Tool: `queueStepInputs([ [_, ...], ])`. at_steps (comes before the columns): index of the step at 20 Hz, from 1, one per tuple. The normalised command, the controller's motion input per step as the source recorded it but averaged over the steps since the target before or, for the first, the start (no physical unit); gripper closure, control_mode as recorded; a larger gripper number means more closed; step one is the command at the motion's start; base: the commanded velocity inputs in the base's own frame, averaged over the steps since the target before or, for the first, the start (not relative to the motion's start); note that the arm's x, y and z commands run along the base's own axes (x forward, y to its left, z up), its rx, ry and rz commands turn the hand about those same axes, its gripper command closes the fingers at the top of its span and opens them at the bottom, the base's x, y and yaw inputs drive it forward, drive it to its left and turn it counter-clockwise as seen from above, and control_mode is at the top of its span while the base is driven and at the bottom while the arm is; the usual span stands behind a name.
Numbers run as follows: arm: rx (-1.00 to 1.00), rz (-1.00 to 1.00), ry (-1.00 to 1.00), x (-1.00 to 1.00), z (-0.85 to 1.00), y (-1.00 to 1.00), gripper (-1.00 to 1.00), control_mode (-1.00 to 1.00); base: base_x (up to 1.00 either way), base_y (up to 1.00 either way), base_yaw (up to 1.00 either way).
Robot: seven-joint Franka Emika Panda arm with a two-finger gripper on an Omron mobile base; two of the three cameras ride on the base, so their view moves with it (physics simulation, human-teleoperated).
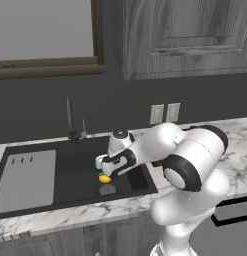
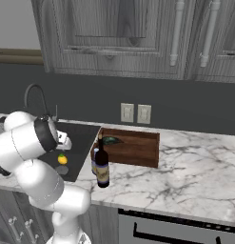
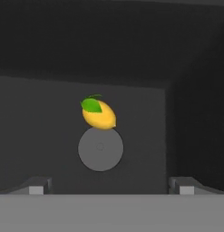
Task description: Pick up all produce items and place them in the sink. Turn on the sink faucet to wash them. Then turn the sink off and put them in the tray.
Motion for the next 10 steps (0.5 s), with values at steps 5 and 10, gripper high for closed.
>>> queueStepInputs([
  [5, 0.0, 0.0, 0.03, 0.18, -0.12, 0.07, -1.0, -1.0, 0.0, 0.0, 0.0],
  [10, 0.0, 0.0, 0.04, 0.24, -0.15, 0.07, -1.0, -1.0, 0.0, 0.0, 0.0],
])
